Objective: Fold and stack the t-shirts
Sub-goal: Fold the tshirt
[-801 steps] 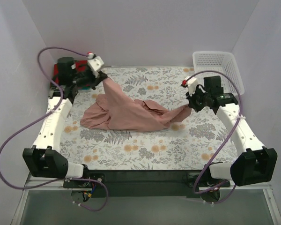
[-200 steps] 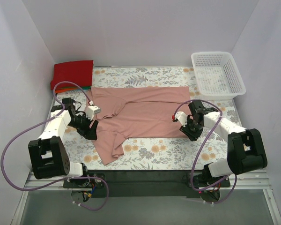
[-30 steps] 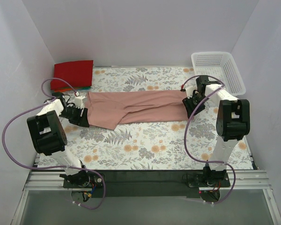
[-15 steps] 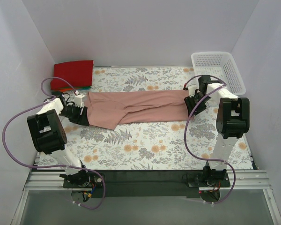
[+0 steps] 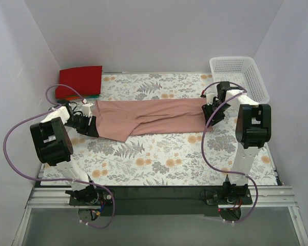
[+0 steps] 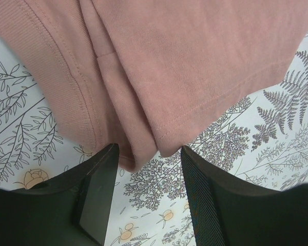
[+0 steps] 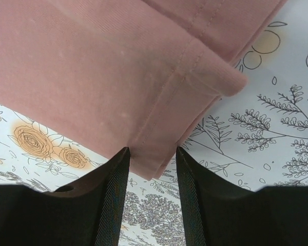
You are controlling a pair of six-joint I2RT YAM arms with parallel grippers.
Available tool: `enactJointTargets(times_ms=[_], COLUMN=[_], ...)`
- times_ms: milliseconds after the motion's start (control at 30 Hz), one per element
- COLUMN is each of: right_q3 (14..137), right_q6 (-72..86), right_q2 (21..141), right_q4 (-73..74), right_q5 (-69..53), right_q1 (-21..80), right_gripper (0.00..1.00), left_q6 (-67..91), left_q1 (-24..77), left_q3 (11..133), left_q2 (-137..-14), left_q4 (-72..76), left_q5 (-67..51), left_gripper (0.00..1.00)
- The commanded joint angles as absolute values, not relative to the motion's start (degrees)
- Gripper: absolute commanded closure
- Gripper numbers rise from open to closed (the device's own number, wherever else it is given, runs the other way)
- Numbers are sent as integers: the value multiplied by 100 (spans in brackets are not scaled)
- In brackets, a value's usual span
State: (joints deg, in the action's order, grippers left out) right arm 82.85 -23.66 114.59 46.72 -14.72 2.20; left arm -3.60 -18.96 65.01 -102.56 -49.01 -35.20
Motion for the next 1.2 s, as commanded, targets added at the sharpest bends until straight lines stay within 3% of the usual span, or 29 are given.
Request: enactJointTargets(times_ms=[0,167,333,433,633,833,1167], right_q3=[8534,8473,8464,8490,8517,8446,8253], right_q6=[-2250,-2224,-2171,-2127,-2162,-2294,-2399], right_q2=[11452,11417,11470,11461,11320,11118,11057], right_q4=[4799,4799,4808,4825,4931,5027,5036], right_q5=[-1362,-1371,-1494,-1556,-1503,-1415,-1327], right_q1=[167,167,167,167,158,106,62], right_gripper=[52,52,59,72,98,99,99], left_q6=[-369,-378,-369,-369,-413,-483,-562], left_q1=[-1898,-1890,-1899,-1898,-1898,-1898,-1898], left_q3=[6609,6566,6592,6609,6653,6724,6759], left_q2=[-10160,-10160,-10195,-10204,-10213,-10187,-10072], left_q4=[-4825,-4799,-4790,-4799,-4886,-5045,-5177], left_q5=[-3700,-3700,-3674,-3665,-3691,-3700,-3612], left_gripper=[50,50,51,55,77,99,100])
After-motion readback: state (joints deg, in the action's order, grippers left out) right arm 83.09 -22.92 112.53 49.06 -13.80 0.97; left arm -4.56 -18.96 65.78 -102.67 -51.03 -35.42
